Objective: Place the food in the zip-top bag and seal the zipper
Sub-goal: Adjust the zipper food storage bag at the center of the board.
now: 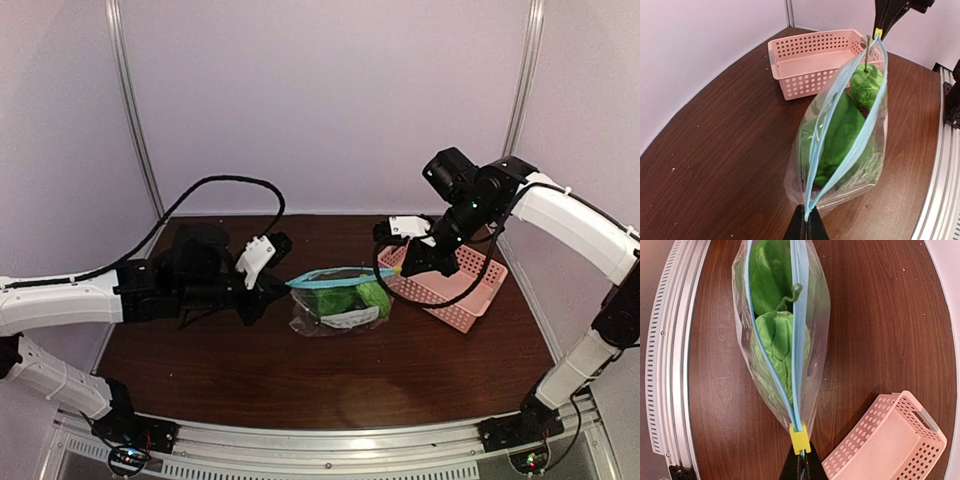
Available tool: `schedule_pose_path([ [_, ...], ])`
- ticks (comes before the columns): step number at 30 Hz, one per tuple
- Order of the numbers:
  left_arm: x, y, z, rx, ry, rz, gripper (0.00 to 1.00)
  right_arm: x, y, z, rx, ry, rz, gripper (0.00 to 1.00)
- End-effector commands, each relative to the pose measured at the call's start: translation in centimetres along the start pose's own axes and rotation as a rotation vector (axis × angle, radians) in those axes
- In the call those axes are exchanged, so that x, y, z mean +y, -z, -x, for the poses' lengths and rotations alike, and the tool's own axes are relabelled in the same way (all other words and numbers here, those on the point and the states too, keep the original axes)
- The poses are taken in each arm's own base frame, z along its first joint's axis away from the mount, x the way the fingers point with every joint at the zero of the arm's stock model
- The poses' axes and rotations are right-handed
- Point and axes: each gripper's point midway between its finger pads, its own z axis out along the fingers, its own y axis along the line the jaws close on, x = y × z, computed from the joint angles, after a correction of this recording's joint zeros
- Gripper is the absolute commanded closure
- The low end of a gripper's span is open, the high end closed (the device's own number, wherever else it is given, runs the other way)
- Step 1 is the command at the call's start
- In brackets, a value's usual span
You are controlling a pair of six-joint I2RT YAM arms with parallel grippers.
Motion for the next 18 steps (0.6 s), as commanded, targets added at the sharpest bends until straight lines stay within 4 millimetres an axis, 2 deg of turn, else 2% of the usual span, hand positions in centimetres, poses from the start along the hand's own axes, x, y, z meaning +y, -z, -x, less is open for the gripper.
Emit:
schedule_pose_path([
  [1, 0.3, 2.1, 2.0, -0.065, 0.031, 0.001, 1.00, 0.5, 0.3, -1.7, 0.062, 0.003, -0.004, 1.00],
  [3, 0.6, 2.4, 1.7, -0.052, 0.024, 0.017, 1.00, 0.7, 0.2, -1.9, 0.068, 0.005, 0.008, 1.00],
  [4, 0.1, 2.4, 1.4, -0.040, 0.014, -0.010, 1.00, 0.9, 0.3, -1.8, 0.061, 0.008, 0.012, 1.00],
  [6, -1.8, 1.9, 1.0, -0.019, 0.006, -0.116, 1.00, 1.3, 1.0, -0.6, 0.000, 0.011, 0.024, 1.00],
  [9, -2.2, 0.7, 0.8, 0.008, 0.026, -0.137, 0.98, 1.1, 1.4, 1.0, -0.073, -0.002, -0.001, 1.00],
  [13, -0.6, 0.9, 4.7, -0.129, 0.090, -0.052, 0.53, 2.0, -0.2, 2.0, -0.101, -0.033, 0.083, 1.00],
  [14, -0.4, 1.1, 5.7, -0.161, 0.117, -0.049, 0.45, 2.4, -0.8, 2.1, -0.102, -0.035, 0.102, 1.00],
  [16, 0.0, 0.9, 7.6, -0.202, 0.148, -0.034, 0.40, 3.4, -1.9, 2.0, -0.088, -0.023, 0.118, 1.00],
  [18, -1.0, 0.0, 8.9, -0.214, 0.141, -0.093, 0.37, 3.9, -2.3, 2.5, -0.098, -0.014, 0.117, 1.00],
])
